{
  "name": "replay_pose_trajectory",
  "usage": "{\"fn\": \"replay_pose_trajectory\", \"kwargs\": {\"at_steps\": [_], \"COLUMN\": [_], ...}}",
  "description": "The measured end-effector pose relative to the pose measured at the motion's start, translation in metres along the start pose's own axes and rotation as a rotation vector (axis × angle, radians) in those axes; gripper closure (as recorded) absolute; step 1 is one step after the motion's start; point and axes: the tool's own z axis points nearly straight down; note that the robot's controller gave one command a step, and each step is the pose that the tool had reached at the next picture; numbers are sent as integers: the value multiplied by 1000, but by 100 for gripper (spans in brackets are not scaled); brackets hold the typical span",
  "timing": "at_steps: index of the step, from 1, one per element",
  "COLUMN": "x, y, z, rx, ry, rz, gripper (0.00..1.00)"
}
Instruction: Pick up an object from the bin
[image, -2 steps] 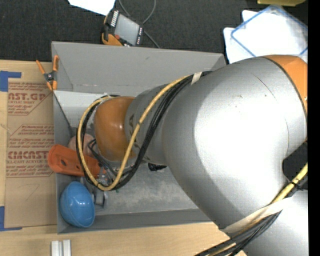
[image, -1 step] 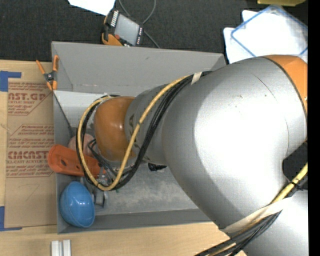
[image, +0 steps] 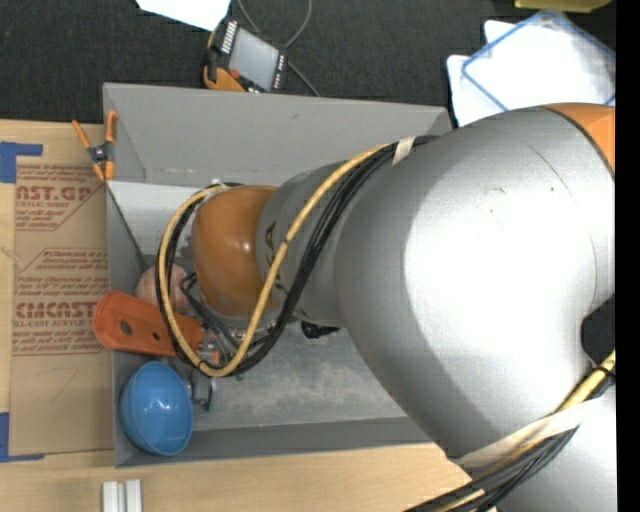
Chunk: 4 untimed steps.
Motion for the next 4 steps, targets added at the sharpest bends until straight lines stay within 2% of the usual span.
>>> {"fn": "replay_pose_trajectory", "kwargs": {"at_steps": [2,3,4], "x": [-1,0,1], "y": [-4,-7,-8], "z": [-12,-28,-62], "rx": [6,11,11], "ry": [0,4,9], "rz": [3,4,3], "gripper": [100,100,100]}}
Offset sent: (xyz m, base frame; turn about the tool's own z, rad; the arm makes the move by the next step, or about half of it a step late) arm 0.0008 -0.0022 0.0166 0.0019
